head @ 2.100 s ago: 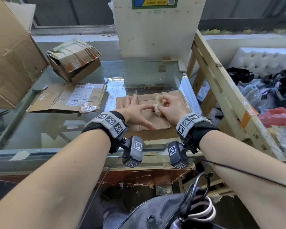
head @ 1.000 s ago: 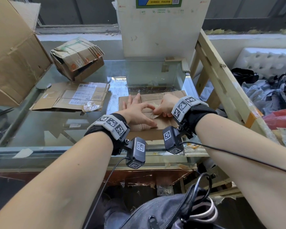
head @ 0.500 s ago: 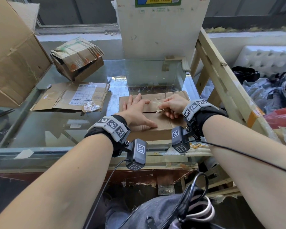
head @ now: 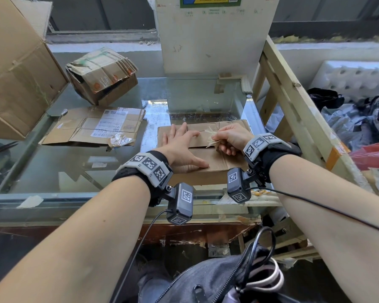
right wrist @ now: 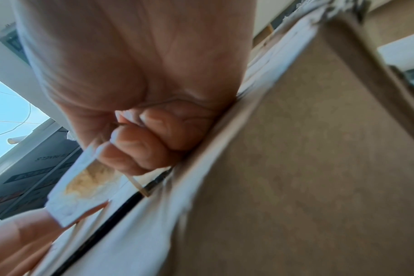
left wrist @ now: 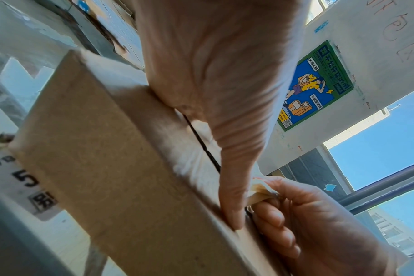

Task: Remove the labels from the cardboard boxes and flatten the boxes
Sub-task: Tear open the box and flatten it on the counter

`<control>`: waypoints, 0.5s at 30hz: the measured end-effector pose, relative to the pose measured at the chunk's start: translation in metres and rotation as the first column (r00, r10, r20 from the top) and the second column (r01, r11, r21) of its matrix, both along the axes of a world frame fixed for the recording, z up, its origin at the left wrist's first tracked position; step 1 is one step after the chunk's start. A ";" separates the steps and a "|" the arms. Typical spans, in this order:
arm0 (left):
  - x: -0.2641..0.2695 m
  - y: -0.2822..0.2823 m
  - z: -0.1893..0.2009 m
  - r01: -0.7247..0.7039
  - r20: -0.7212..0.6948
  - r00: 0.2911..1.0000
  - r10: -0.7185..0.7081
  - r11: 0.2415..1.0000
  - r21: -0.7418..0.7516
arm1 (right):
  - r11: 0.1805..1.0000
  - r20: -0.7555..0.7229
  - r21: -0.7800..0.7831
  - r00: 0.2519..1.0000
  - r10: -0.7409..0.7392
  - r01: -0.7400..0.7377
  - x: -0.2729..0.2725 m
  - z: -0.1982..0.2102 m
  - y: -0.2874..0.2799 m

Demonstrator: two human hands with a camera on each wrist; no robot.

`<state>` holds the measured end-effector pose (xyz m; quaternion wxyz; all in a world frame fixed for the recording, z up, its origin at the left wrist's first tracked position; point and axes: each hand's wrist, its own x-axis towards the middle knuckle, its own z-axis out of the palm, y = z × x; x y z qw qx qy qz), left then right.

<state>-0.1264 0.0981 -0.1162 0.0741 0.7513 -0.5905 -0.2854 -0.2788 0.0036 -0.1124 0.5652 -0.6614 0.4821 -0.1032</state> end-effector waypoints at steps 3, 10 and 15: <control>0.000 0.000 -0.001 0.002 -0.001 1.000 -0.002 1.000 -0.003 | 1.000 0.008 0.001 1.000 -0.017 0.017 0.000 0.000 0.000; 0.001 0.000 0.000 0.007 0.001 1.000 -0.007 1.000 0.004 | 0.998 0.035 0.035 0.998 -0.058 0.057 -0.001 0.000 -0.001; 0.001 0.000 0.000 0.009 0.003 1.000 -0.009 1.000 0.006 | 0.994 0.066 0.066 0.994 -0.088 0.083 -0.002 0.001 -0.001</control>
